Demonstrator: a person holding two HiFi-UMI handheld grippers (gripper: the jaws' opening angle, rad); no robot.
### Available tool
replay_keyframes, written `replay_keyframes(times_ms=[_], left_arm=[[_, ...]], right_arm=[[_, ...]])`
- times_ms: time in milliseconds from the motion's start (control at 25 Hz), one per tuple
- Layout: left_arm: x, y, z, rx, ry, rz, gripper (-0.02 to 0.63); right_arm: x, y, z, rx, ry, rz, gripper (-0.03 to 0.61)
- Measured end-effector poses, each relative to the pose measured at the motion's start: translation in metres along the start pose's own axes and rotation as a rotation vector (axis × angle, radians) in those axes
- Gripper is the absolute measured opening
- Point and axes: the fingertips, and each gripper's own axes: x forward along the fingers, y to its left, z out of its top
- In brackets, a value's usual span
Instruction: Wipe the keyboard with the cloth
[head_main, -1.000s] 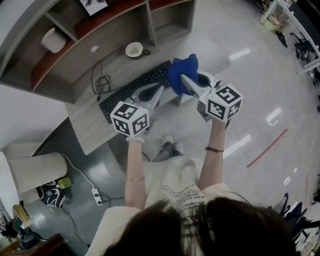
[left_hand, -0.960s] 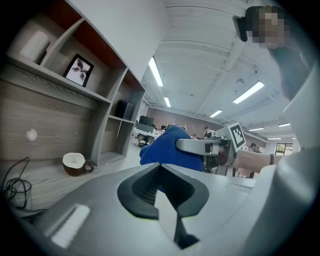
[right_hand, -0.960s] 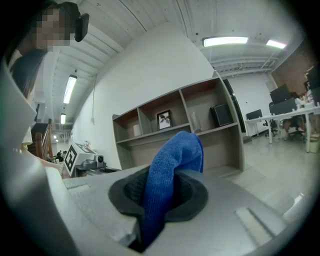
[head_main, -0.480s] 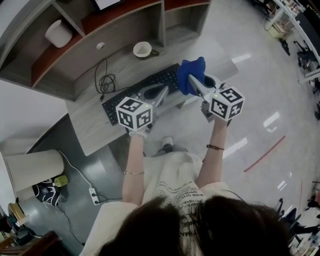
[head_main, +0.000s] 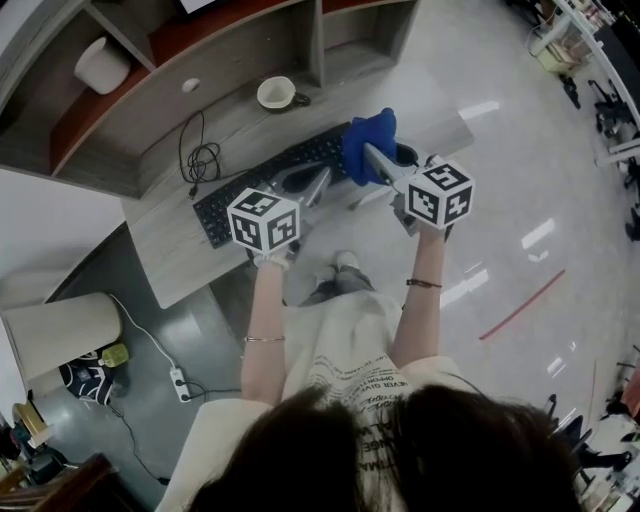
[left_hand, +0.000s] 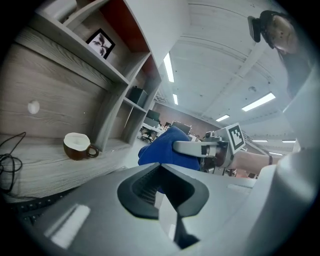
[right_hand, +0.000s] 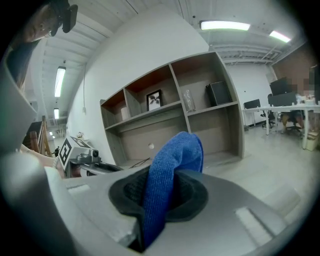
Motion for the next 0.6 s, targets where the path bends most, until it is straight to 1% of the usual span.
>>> replay_keyframes(times_ms=[200, 400, 600], left_arm=[[0.018, 0.0, 0.002, -0.024, 0.002, 0.029, -0.003], [0.031, 0.001, -0.001, -0.051, 0.005, 0.062, -0.002], [0.041, 0.008, 0.001, -0.077, -0.011, 0.102, -0.003]], right_arm=[[0.006, -0.02, -0.004, -0.019, 0.064, 0.022, 0.052], [0.009, -0.036, -0.004, -0.007, 0.078, 0.056, 0.052], [0.013, -0.053, -0.004, -0.012, 0.097, 0.078, 0.052]])
